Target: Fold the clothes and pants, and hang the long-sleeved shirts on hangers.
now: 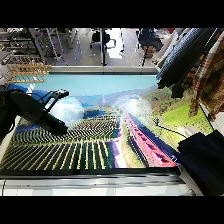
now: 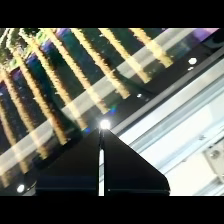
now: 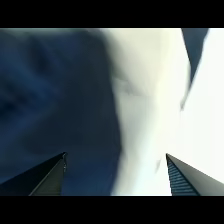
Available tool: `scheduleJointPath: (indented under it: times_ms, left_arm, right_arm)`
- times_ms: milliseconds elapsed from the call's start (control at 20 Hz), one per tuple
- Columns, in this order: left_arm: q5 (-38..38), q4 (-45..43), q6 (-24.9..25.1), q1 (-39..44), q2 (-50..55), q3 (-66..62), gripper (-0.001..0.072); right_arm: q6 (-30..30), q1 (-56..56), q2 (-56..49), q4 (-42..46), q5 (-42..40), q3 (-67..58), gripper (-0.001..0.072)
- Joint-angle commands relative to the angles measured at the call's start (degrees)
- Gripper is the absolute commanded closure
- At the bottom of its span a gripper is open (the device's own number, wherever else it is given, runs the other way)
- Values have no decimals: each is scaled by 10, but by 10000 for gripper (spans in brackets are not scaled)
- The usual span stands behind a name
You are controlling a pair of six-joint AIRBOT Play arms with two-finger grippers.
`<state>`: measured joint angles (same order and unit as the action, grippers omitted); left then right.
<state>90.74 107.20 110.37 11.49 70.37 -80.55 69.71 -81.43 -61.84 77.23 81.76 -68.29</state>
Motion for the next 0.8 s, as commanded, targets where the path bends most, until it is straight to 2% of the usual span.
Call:
scheduleJointPath:
  times_ms: [0, 100, 200, 250, 400, 450, 550, 600, 750]
  left_arm:
    - [-12, -134, -17, -1, 0, 0, 692]
    - [-42, -283, -107, -15, -6, 0, 692]
    - [-99, -407, -215, -49, -30, 0, 693]
    - [-127, -428, -244, -70, -43, 0, 692]
    - [-169, -413, -249, -130, -70, 0, 692]
    - [-164, -413, -250, -141, -72, 0, 692]
    - [-162, -416, -251, -152, -71, 0, 692]
    - [-162, -419, -251, -153, -71, 0, 692]
    - [-162, -421, -251, -152, -71, 0, 692]
  right_arm:
    - [-15, 76, -4, -208, -86, -26, 16]
    - [-16, 169, -7, -253, -86, -10, 17]
    - [-15, 280, -16, -221, -62, 16, 17]
    - [-15, 337, -18, -206, -62, 39, 16]
    - [-15, 488, -27, -190, -104, 117, 34]
    - [-15, 533, -30, -176, -143, 138, 175]
    - [-15, 603, -32, -139, -231, 153, 569]
    - [-15, 626, -32, -129, -275, 151, 699]
    - [-15, 664, -32, -130, -412, 130, 693]
